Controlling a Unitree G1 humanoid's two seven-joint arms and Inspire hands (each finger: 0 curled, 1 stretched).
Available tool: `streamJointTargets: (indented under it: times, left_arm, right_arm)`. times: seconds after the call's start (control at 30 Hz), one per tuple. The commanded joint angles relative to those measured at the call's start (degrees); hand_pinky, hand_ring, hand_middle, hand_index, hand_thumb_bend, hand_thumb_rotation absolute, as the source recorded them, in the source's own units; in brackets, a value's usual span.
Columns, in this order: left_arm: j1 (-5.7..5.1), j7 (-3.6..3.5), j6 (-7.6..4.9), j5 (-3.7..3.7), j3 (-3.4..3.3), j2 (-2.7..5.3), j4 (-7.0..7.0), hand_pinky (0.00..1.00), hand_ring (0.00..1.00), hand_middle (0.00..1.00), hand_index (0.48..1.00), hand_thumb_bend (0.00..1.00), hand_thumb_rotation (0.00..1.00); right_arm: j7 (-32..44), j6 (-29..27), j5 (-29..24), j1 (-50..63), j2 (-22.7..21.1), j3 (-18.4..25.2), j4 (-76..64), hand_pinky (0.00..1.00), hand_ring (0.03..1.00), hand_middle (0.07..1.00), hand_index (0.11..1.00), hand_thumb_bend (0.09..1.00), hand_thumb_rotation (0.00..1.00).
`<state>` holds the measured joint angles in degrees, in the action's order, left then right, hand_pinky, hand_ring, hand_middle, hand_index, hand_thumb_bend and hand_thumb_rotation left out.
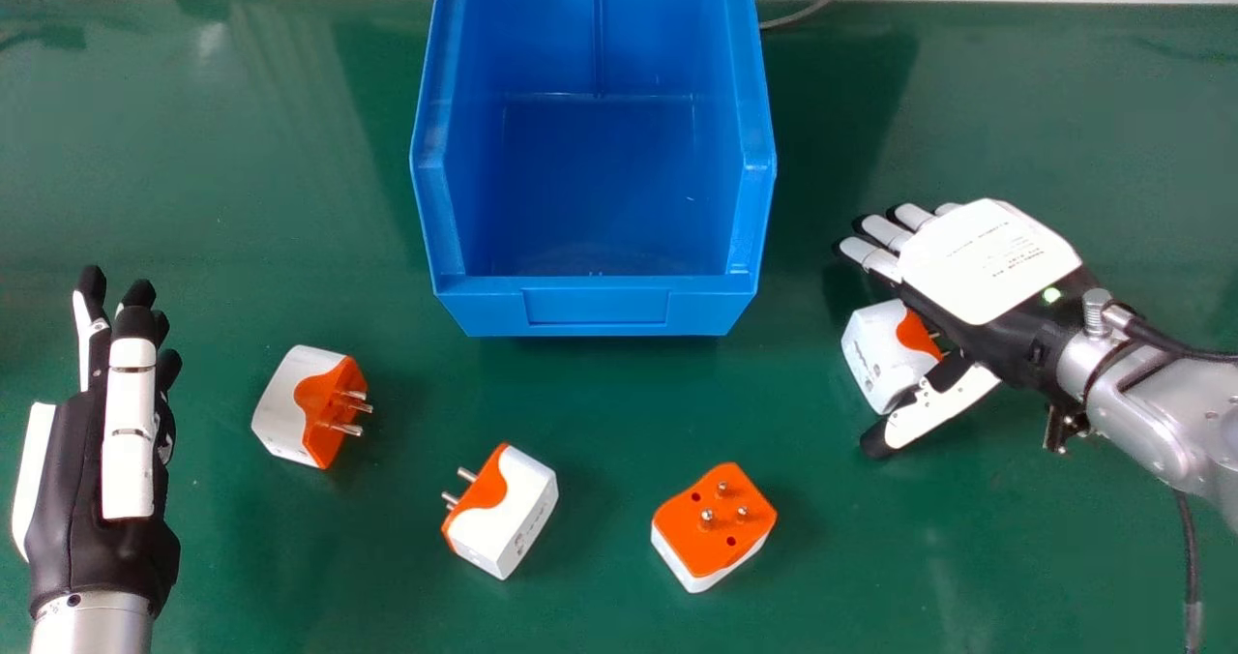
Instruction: Pick all objects and put in blue box
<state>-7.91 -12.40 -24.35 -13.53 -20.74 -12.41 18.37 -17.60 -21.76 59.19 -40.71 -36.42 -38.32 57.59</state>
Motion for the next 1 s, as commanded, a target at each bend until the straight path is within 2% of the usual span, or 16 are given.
streamJointTargets:
  times: [0.0,0.13,0.3,0.37,0.43,0.57,0.67,0.8,0.9,0.97]
  left_arm:
    - [0.13,0.24,-0.38,0.04,-0.41,-0.71,-1.44,1.00,1.00,1.00,0.991,0.44,1.00]
    - [0.01,0.20,-0.76,0.51,-0.28,-0.92,-1.52,1.00,1.00,1.00,0.991,0.45,1.00]
    - [-0.08,0.40,-0.24,0.21,-0.31,-0.64,-2.10,1.00,1.00,1.00,0.996,0.42,1.00]
    - [-0.31,0.69,-0.01,0.69,-0.22,-0.79,-2.41,1.00,1.00,1.00,0.995,0.42,1.00]
    - [-0.49,0.74,0.19,0.76,-0.21,-0.91,-2.59,1.00,1.00,1.00,0.997,0.41,1.00]
    - [-0.50,0.59,0.45,0.40,-0.38,-0.98,-2.63,1.00,1.00,1.00,1.000,0.42,1.00]
    - [-0.38,0.24,0.16,0.02,-0.62,-1.09,-2.26,1.00,1.00,1.00,1.000,0.42,1.00]
    - [-0.36,0.27,0.37,-0.05,-0.84,-1.18,-2.29,1.00,1.00,1.00,0.997,0.42,1.00]
    - [-0.33,-0.16,0.49,-0.07,-0.90,-1.53,-2.15,1.00,1.00,1.00,1.000,0.42,1.00]
    - [-0.30,-0.15,0.78,-0.18,-0.96,-1.55,-2.31,1.00,1.00,1.00,1.000,0.42,1.00]
  right_arm:
    - [-0.65,0.18,0.74,-1.52,-1.56,-0.56,0.48,0.91,0.958,0.967,0.936,0.771,0.74]
    - [-2.00,0.05,1.89,-2.41,-2.33,-1.79,0.89,0.91,0.959,0.966,0.937,0.760,0.72]
    - [-2.65,-0.80,2.69,-3.39,-2.99,-2.92,1.82,0.91,0.954,0.961,0.931,0.766,0.70]
    - [-2.92,-0.81,3.32,-3.62,-3.21,-3.50,1.97,0.90,0.952,0.959,0.930,0.768,0.72]
    - [-3.11,-1.07,3.58,-3.68,-3.50,-3.88,1.99,0.90,0.948,0.955,0.927,0.769,0.72]
    - [-3.37,-1.56,3.64,-3.66,-4.00,-4.45,2.14,0.89,0.942,0.951,0.923,0.767,0.71]
    - [-3.70,-1.71,4.08,-3.73,-4.53,-5.14,2.06,0.89,0.939,0.948,0.918,0.763,0.71]
    - [-3.79,-1.92,4.07,-3.87,-5.01,-5.55,2.18,0.88,0.937,0.946,0.916,0.760,0.70]
    - [-4.09,-1.73,3.97,-4.02,-5.03,-5.76,2.71,0.88,0.934,0.944,0.916,0.756,0.72]
    - [-3.72,-1.80,3.61,-4.14,-4.99,-5.65,2.90,0.88,0.933,0.942,0.914,0.741,0.73]
